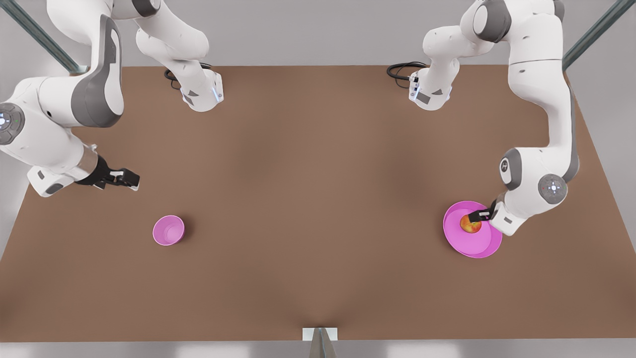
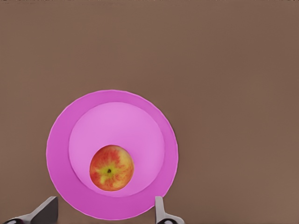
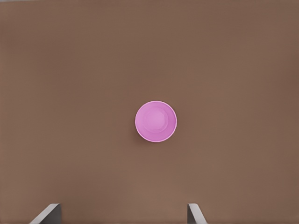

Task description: Use the left arm to pick up the apple from the plate, transfer it to the gripper of the right arm, and then use the right arm to place it into the bowl

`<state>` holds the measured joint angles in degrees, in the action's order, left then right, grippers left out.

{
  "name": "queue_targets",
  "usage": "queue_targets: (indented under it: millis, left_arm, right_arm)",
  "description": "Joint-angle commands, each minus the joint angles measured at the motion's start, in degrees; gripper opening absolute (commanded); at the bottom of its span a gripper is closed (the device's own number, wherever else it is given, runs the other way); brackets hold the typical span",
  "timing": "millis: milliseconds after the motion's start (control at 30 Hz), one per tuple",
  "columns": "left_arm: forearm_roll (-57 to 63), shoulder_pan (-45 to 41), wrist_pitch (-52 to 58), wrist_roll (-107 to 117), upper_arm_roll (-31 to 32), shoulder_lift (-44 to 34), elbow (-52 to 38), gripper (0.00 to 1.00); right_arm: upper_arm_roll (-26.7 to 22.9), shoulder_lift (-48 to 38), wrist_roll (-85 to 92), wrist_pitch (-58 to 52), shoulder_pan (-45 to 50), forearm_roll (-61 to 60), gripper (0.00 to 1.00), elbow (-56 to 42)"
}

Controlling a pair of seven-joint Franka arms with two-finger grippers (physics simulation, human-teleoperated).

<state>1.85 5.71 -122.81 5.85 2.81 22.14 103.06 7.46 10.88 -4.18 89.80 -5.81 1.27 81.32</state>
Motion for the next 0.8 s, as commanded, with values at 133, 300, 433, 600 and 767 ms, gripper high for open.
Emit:
queue_targets:
  millis: [133,300,433,600,767]
  left_arm:
    - [0.1,1.5,-12.8,0.2,0.1,1.4,5.2,1.00]
    - [0.0,1.6,-17.5,0.2,0.1,1.3,10.5,1.00]
    - [0.0,2.6,-18.3,0.2,0.1,2.6,11.5,1.00]
    - [0.0,2.3,-20.4,0.2,0.1,5.1,11.6,1.00]
    - [0.0,2.2,-21.2,0.2,0.3,6.2,11.1,1.00]
  right_arm:
    - [0.0,0.1,-0.2,0.3,-0.1,0.0,1.00,0.0]
    - [0.0,0.2,-0.1,0.3,-0.2,0.0,1.00,0.0]
    - [0.0,0.3,0.0,0.3,-0.2,0.0,1.00,0.0]
    - [0.0,0.3,0.0,0.3,-0.3,0.0,1.00,0.0]
    - [0.0,0.5,-0.1,0.3,-0.2,0.0,1.00,-0.1]
